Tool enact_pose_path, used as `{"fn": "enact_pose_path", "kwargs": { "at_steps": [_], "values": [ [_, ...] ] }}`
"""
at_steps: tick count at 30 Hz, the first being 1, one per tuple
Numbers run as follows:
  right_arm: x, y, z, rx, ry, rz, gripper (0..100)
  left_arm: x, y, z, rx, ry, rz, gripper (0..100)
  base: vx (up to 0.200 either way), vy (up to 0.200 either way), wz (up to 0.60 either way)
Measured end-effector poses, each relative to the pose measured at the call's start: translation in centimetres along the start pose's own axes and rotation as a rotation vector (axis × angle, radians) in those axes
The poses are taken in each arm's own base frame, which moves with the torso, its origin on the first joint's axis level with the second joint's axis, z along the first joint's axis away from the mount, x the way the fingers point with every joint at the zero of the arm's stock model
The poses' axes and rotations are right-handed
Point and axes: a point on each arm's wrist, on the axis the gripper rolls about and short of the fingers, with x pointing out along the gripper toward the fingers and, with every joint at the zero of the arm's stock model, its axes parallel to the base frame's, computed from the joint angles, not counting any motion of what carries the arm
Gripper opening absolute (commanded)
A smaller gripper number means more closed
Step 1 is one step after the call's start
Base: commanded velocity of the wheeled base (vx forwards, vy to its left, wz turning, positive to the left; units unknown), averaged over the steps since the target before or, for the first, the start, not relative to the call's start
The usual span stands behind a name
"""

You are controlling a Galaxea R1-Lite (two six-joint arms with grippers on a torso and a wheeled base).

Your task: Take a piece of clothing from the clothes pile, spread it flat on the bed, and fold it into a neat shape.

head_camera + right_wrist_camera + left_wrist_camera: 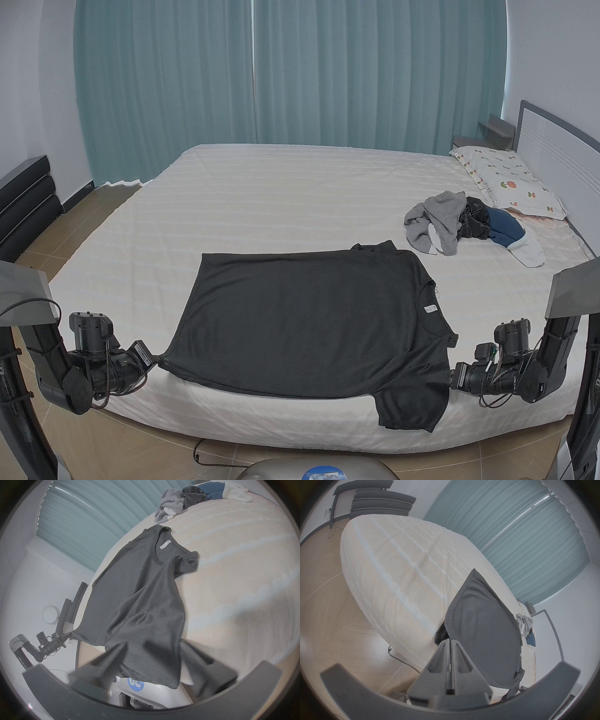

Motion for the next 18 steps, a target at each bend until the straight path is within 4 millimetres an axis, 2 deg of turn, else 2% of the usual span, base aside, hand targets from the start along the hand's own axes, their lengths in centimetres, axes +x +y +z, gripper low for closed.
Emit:
{"fn": "enact_pose_path", "kwargs": {
  "at_steps": [18],
  "values": [
    [-4.0, 0.1, -1.5, 0.019, -0.005, -0.027, 0, -0.6, -0.1, 0.0, 0.016, -0.009, 0.001, 0, 0.000, 0.000, 0.00]
  ]
}}
